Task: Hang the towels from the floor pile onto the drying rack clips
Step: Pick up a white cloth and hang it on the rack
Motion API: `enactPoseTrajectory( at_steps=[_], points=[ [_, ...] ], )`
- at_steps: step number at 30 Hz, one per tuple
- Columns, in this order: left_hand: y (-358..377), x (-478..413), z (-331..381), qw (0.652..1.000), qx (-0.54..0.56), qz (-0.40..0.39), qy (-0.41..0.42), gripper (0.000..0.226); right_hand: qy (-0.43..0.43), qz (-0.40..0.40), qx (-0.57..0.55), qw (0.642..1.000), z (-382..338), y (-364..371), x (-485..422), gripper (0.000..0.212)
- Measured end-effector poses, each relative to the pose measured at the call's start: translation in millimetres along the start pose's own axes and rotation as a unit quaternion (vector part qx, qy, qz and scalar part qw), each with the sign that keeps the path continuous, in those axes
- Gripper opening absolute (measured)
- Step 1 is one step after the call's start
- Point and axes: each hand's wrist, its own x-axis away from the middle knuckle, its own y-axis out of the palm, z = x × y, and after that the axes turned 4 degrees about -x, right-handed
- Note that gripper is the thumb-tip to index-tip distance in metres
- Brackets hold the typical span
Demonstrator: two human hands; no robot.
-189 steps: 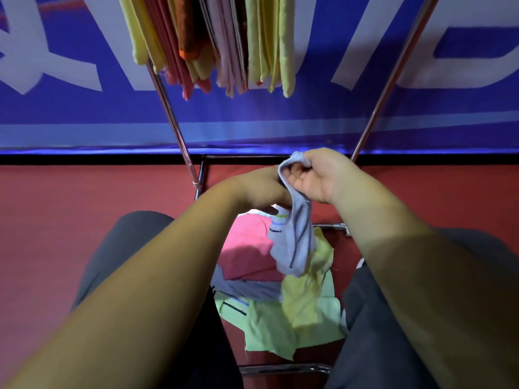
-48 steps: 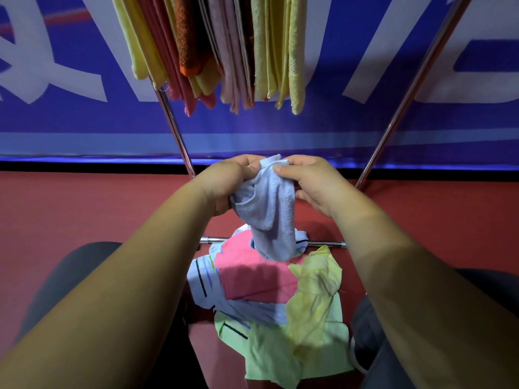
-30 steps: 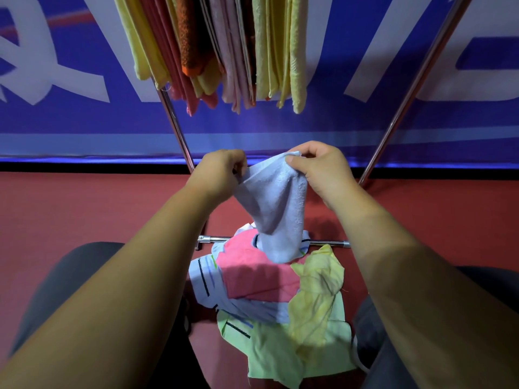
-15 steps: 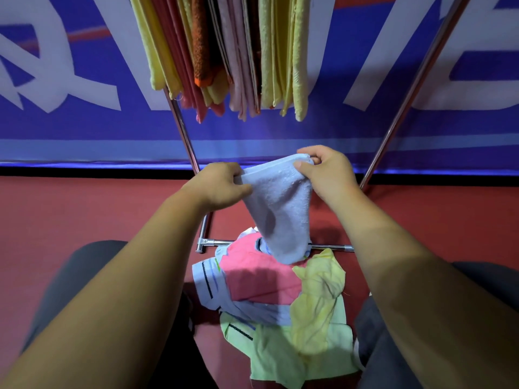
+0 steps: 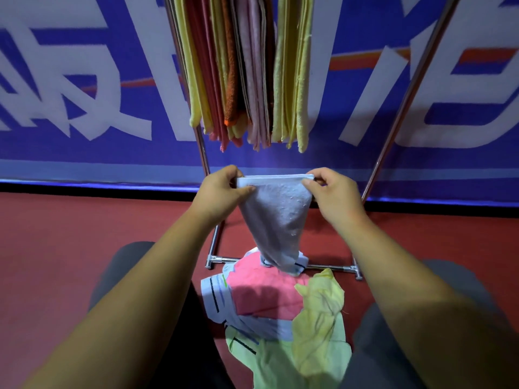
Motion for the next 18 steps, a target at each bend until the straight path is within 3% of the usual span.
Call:
enactPoseTrajectory(
  at_steps=[7, 18],
  points=[
    [-54.8, 1.4, 55.4, 0.997, 0.024, 0.049, 0.057, 0.022, -0.035, 0.023, -0.047, 0.998, -76.0, -37.8, -2.0, 0.006],
    [-163.8, 12.5, 182.1, 0.977, 0.069, 0.138, 0.150, 0.018, -0.016, 0.001, -0.261, 0.965, -225.3, -104.5, -20.3, 0.016]
  ],
)
